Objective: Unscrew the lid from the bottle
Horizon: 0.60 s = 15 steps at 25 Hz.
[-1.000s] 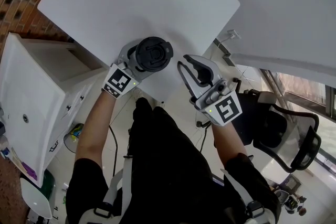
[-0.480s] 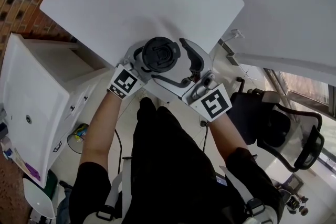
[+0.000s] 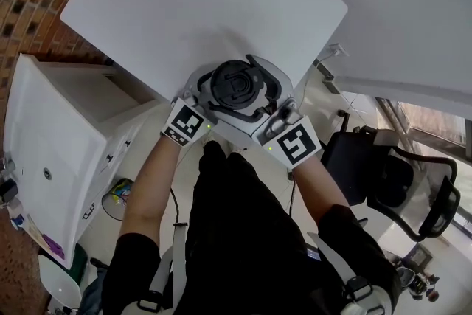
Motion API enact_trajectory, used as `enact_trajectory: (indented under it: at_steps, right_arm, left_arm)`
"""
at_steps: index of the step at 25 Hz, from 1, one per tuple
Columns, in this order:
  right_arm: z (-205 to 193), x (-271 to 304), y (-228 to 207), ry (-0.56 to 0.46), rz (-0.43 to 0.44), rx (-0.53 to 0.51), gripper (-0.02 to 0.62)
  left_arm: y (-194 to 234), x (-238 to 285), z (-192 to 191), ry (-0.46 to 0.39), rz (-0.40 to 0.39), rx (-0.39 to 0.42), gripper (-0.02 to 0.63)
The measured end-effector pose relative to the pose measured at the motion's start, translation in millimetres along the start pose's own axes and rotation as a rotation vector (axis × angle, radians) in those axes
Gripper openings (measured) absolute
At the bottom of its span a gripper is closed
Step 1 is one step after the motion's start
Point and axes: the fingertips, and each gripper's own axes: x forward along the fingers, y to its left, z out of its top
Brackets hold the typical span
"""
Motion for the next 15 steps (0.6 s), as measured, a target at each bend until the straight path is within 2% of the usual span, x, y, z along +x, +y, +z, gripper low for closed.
enact_trajectory:
  at_steps: [4, 15]
  right_arm:
    - [-2.5, -1.3, -0.4, 0.017, 0.070, 0.023, 0.457]
    - [-2.0, 0.3, 6.8, 0.027, 0.359, 0.009, 0.459]
  left_arm:
    - [0.5, 1.3, -0.6, 0.002, 0.006, 0.002, 0.377]
    - [1.5, -0.3, -1.4, 0.001, 0.015, -0.004, 0.376]
